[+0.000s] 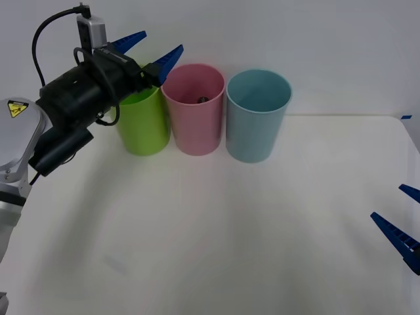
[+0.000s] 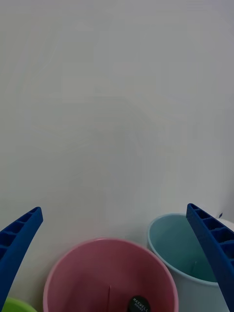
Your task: Grasp the object on the table and drop it into the matching bin: aluminum can to the light blue bin, PET bottle to the pink bin.
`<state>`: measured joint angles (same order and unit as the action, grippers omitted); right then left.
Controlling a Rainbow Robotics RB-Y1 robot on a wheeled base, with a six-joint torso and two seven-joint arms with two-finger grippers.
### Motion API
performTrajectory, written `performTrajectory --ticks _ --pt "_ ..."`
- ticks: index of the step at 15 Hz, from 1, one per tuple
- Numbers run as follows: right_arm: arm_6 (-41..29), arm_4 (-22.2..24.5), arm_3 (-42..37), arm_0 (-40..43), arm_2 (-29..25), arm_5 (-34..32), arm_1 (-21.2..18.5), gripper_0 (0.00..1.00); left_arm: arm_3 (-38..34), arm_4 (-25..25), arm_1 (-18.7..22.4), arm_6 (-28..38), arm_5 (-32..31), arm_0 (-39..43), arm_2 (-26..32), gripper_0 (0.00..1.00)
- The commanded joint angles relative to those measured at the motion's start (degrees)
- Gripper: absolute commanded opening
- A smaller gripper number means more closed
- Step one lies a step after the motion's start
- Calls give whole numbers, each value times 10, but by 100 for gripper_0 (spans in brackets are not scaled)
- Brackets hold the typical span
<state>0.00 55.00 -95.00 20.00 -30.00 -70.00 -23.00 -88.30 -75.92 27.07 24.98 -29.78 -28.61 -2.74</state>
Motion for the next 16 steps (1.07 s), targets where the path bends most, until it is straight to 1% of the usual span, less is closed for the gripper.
performTrajectory --ticks 1,3,7,8,11,14,16 --pt "0 0 0 0 0 0 0 100 -60 26 8 -6 -43 74 45 100" --pt "0 0 0 0 0 0 0 100 -91 35 9 -12 -94 129 92 100" --pt "0 0 0 0 0 0 0 100 -151 72 8 -26 -174 238 171 100" --pt "0 0 0 0 0 0 0 100 -162 84 8 -31 -203 270 200 100" --pt "0 0 0 0 0 0 0 100 -168 99 8 -46 -273 329 268 100" --pt "0 0 0 0 0 0 0 100 -168 103 10 -60 -330 384 329 100" --pt "0 0 0 0 0 0 0 100 -159 103 15 -71 -353 413 349 100"
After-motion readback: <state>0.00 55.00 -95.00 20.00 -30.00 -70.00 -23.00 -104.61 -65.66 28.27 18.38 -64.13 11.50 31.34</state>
